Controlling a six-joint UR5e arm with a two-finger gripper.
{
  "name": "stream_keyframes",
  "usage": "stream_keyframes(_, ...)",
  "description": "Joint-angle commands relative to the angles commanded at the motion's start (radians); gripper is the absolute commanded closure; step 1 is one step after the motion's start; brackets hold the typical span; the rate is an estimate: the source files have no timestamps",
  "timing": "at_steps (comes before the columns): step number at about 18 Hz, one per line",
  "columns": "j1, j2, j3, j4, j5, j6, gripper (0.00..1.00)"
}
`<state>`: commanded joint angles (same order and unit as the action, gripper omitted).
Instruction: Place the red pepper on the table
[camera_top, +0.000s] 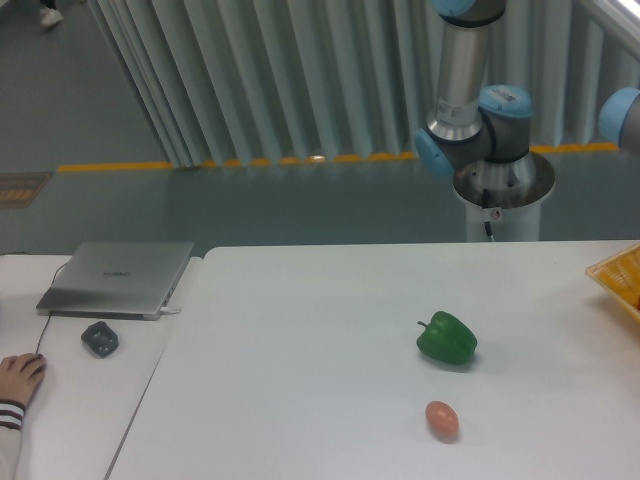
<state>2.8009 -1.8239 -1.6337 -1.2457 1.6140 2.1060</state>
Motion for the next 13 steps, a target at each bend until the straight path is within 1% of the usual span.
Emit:
stream_keyframes(1, 0.005, 0.0, 0.005, 0.0, -0.009, 0.024, 0.0)
stream_keyframes(4, -0.004, -0.011, 0.003, 0.0, -0.011, 0.182, 0.0)
stream_keyframes(5, -0.009, -0.015, 0.003, 0.002, -0.013, 0.208, 0.0)
stream_keyframes(6, -0.024, -0.018, 0.0, 0.0, -0.013, 0.222, 0.0)
stream_keyframes(8, -0.061, -0.02, -0.017, 0.005, -0.013, 0.197, 0.0)
stream_keyframes(9, -0.066, -0.02, -0.018, 0.009, -0.013, 0.18, 0.0)
stream_keyframes(12, -0.055, -0.021, -0.015, 0.021, -0.013, 0.282, 0.0)
stream_keyframes(13, -0.057, -0.029, -0.017, 0.029, -0.011, 0.29, 0.0)
